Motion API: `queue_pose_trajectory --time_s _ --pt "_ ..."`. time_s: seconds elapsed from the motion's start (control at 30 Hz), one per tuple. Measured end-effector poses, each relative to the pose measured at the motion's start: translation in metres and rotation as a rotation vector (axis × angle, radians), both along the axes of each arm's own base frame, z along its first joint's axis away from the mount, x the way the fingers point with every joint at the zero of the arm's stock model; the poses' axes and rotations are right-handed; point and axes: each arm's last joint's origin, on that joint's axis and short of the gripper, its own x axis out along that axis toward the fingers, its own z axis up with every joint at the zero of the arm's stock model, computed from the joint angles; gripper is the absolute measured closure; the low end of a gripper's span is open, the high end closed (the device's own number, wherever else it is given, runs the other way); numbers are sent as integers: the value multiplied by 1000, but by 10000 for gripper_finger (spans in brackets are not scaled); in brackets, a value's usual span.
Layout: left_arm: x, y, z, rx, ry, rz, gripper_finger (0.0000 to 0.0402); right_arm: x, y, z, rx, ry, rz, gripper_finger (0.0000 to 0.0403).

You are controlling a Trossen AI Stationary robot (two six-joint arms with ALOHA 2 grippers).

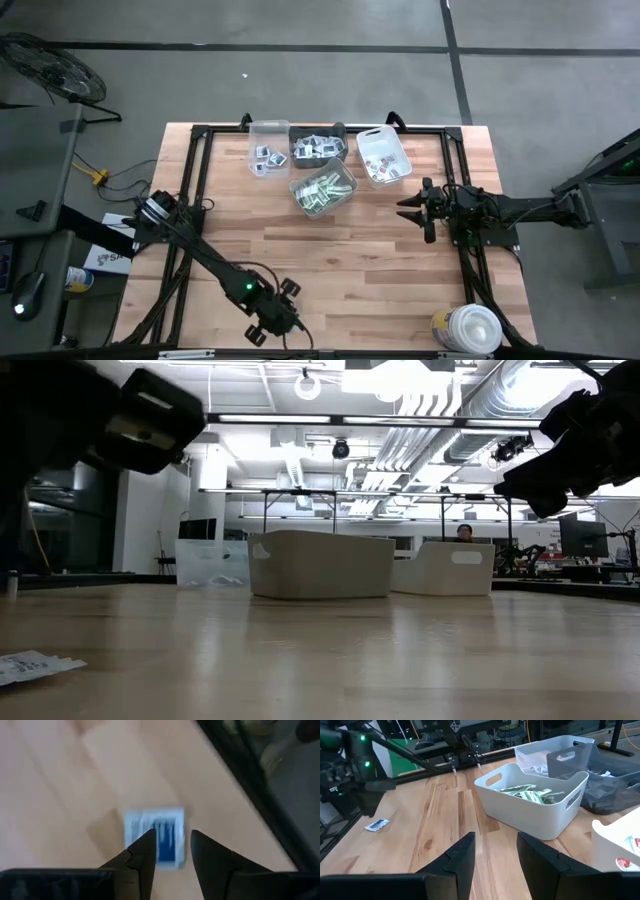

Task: Pick & Place First Aid Supplies
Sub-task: Put the alcohol pad into the transparent bin

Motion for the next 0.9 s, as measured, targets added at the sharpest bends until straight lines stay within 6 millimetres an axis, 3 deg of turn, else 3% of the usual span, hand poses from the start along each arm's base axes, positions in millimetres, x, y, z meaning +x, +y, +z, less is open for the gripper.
queue_pose_trajectory --time_s 0.47,0.9 --pt "14 -18 -13 17 28 9 280 1 0 -2 0 19 0 263" --pt "15 -19 -32 48 82 52 280 2 0 -4 1 42 0 263"
